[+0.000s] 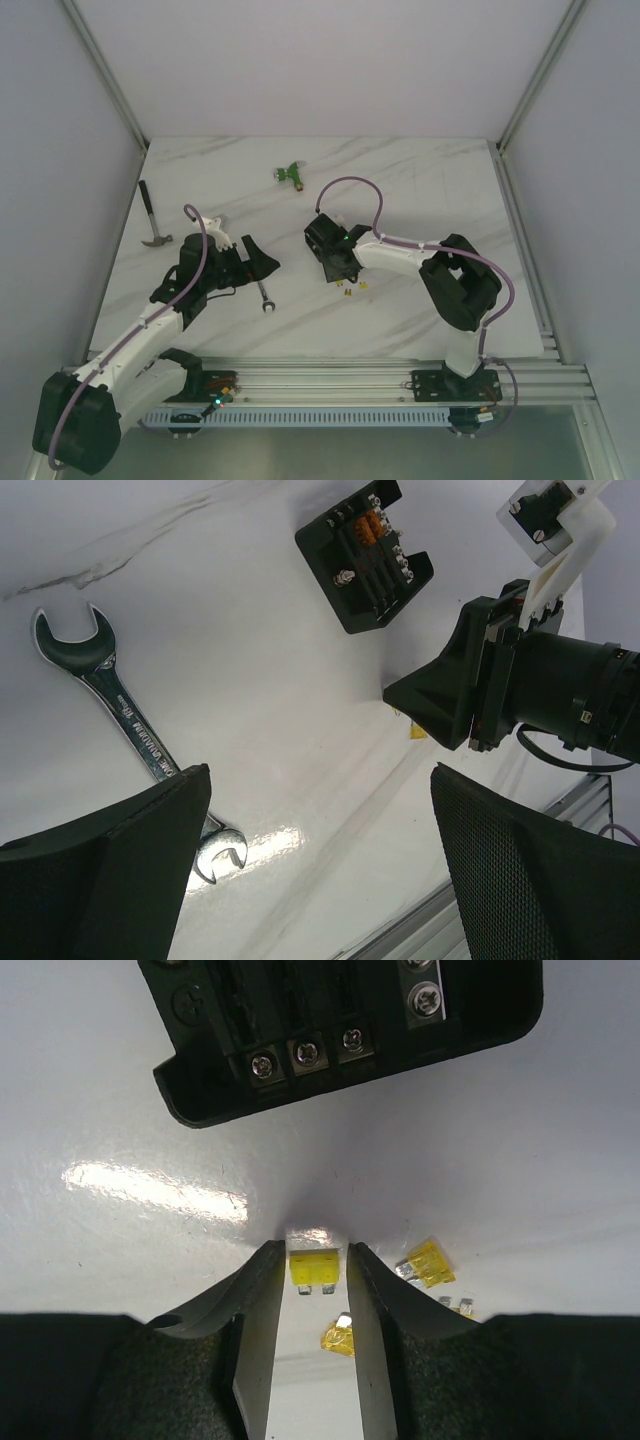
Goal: Snap on the fuse box
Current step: Pick up the fuse from the center of the board.
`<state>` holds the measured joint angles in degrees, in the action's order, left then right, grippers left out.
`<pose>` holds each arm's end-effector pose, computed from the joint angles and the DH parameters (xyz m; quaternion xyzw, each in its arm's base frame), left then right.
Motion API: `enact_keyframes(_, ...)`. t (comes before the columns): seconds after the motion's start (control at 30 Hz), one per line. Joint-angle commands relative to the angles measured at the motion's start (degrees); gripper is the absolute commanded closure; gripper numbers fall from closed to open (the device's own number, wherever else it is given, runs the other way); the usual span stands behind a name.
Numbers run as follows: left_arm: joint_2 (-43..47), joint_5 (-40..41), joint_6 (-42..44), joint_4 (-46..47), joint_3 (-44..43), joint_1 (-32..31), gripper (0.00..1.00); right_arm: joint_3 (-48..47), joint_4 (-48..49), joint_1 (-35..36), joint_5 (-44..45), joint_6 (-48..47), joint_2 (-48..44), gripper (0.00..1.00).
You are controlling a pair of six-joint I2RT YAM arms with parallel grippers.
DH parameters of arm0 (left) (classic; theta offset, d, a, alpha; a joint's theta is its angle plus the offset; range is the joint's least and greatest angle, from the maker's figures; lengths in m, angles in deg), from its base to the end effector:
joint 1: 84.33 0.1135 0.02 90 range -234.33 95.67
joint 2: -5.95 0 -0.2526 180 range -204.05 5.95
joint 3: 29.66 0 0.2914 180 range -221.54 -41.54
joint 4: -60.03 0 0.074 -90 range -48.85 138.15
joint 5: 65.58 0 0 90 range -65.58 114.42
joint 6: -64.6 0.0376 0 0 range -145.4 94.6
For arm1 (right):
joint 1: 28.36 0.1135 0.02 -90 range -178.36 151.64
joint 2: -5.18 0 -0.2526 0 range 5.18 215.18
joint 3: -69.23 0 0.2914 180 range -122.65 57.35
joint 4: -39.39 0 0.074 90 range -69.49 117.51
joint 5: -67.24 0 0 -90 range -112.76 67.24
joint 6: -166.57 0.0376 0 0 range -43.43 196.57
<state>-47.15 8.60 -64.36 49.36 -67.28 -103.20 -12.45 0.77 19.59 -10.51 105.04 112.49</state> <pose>0.2314 -0.0899 0.1892 -0.0750 0.8405 -0.3555 0.4020 0.2779 0.2961 0.1289 -0.1406 0.9593 0.0553 0.2384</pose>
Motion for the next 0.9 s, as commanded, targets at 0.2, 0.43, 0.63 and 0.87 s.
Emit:
enact_keyframes(0.2,-0.31,0.03,0.15,0.0,0.07,-0.3,0.0,0.86,-3.88,-0.38,-1.44,-0.41,0.42,0.6)
enact_keyframes(0.43,-0.41,-0.07,0.28,-0.02,0.05,-0.34,0.0,0.61,-4.23,-0.48,-3.56,-1.06,1.64,0.61)
enact_keyframes(0.63,-0.64,-0.1,0.36,0.07,-0.1,-0.38,0.0,0.33,-5.04,-0.39,-3.88,-1.44,1.55,0.61)
enact_keyframes(0.87,-0.95,-0.05,0.35,0.05,-0.02,-0.46,0.0,-0.41,-5.48,-0.39,-3.19,-1.75,3.14,0.62)
